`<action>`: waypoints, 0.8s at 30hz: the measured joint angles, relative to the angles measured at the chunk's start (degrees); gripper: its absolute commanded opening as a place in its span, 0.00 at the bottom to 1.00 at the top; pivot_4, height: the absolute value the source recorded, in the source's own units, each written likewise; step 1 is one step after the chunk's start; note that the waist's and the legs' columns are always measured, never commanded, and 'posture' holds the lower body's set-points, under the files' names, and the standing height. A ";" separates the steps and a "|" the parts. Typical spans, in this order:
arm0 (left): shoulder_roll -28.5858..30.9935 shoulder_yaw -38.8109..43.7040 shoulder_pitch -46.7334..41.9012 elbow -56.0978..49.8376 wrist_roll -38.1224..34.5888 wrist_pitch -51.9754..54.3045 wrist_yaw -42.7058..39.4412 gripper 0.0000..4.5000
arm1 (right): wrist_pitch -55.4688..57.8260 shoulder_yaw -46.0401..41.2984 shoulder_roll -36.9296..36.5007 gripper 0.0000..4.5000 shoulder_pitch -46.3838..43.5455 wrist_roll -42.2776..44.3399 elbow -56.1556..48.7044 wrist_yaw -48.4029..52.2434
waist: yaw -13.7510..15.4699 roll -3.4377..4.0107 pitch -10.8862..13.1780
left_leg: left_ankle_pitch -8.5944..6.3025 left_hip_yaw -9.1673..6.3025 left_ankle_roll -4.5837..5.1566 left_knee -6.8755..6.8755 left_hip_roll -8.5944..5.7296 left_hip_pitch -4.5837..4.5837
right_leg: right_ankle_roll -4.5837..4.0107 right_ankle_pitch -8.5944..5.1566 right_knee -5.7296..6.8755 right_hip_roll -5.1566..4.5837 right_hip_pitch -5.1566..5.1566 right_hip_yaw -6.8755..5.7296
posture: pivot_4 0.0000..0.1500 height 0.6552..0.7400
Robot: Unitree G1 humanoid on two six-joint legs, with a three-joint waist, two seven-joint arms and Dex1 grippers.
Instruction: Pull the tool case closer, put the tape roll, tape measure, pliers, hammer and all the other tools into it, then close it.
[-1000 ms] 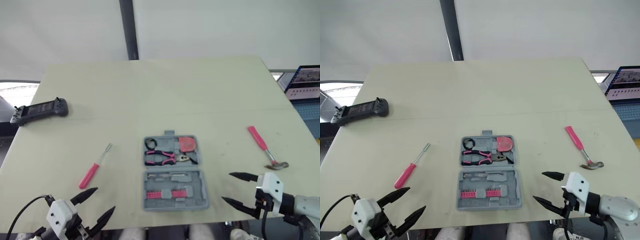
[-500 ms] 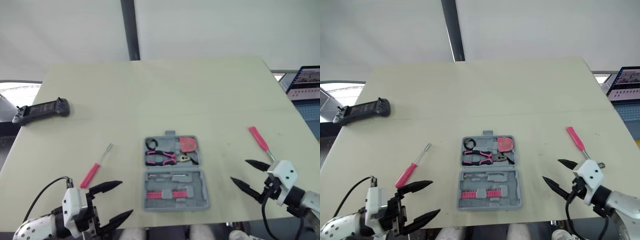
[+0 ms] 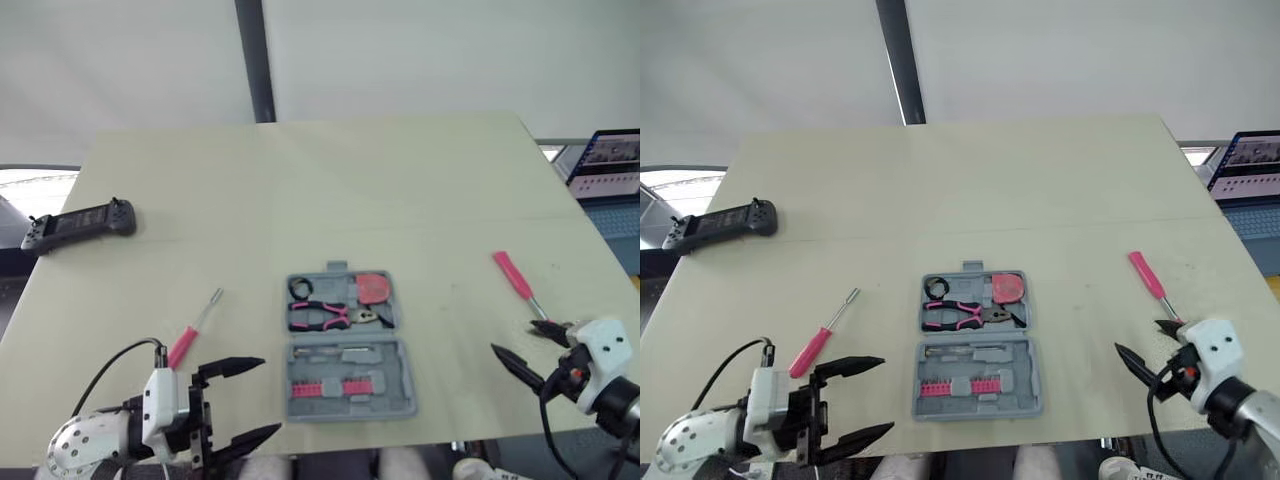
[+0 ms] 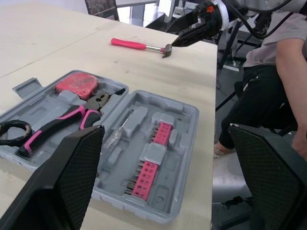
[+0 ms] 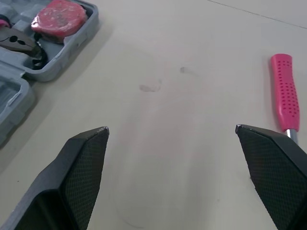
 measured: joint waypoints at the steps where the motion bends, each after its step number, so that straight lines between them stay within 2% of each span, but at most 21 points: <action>1: -0.01 -0.35 -0.61 0.16 0.16 0.15 0.38 0.99 | 1.49 -0.23 -1.10 1.00 -2.35 -0.13 2.05 -0.11 | -0.02 -0.02 -0.01 | 0.00 0.00 0.01 0.00 0.00 0.00 | 0.00 0.00 0.04 0.00 -0.01 0.00 | 1.00 1.00; 4: 0.00 -1.23 -2.18 0.19 0.40 1.09 1.73 0.99 | 5.03 0.13 -3.33 1.00 -8.85 -0.36 7.23 -0.84 | -0.07 0.03 -0.03 | 0.01 0.01 0.01 -0.03 0.01 0.01 | 0.00 0.00 0.09 0.00 -0.04 -0.02 | 1.00 1.00; 10: 0.11 -2.66 -3.04 -0.35 1.15 3.23 4.29 0.99 | 12.19 6.96 -8.41 1.00 -21.41 -3.48 18.84 -1.47 | 0.03 0.03 -0.03 | 0.02 0.04 0.03 0.03 0.02 0.01 | 0.01 0.00 0.15 0.01 -0.05 -0.05 | 1.00 1.00; 16: 0.06 -3.92 -3.39 -2.47 1.35 4.52 6.66 0.99 | 16.79 12.20 -8.64 1.00 -32.07 -5.76 28.38 -1.95 | -0.09 0.07 -0.05 | 0.02 0.06 0.02 0.03 0.04 -0.01 | 0.03 0.02 0.17 0.01 -0.09 -0.06 | 1.00 1.00; 19: 0.03 -4.07 -3.09 -2.60 1.51 4.79 7.42 1.00 | 17.86 14.27 -9.21 0.80 -35.37 -7.14 32.33 -1.94 | -0.03 0.08 -0.05 | 0.02 0.07 0.02 0.04 0.03 -0.01 | 0.04 0.02 0.17 0.01 -0.09 -0.09 | 1.00 1.00; 20: 0.03 -4.07 -2.89 -2.62 1.56 4.84 7.68 1.00 | 17.84 14.73 -9.38 0.71 -35.96 -7.59 33.48 -1.94 | 0.02 0.08 -0.06 | 0.02 0.07 0.02 0.04 0.03 -0.02 | 0.04 0.02 0.16 0.01 -0.09 -0.08 | 1.00 1.00; 21: 0.03 -4.09 -2.60 -2.63 1.62 4.84 7.89 1.00 | 17.84 15.43 -9.61 0.56 -36.51 -8.16 34.63 -1.89 | 0.00 0.07 -0.05 | 0.02 0.07 0.02 0.04 0.03 -0.02 | 0.04 0.02 0.17 0.01 -0.09 -0.09 | 1.00 1.00; 22: 0.02 -4.12 -2.41 -2.63 1.67 4.81 7.97 1.00 | 17.83 15.62 -9.63 0.50 -36.68 -8.41 35.22 -1.84 | -0.01 0.07 -0.05 | 0.02 0.07 0.02 0.04 0.03 -0.02 | 0.04 0.02 0.16 0.01 -0.09 -0.09 | 1.00 1.00; 24: -0.08 -4.18 -1.78 -2.60 1.92 4.17 8.03 1.00 | 17.76 16.01 -9.64 0.50 -37.15 -9.02 36.63 -1.57 | -0.09 0.08 -0.05 | 0.02 0.10 0.02 0.04 0.04 -0.02 | 0.05 0.02 0.16 0.01 -0.09 -0.09 | 1.00 1.00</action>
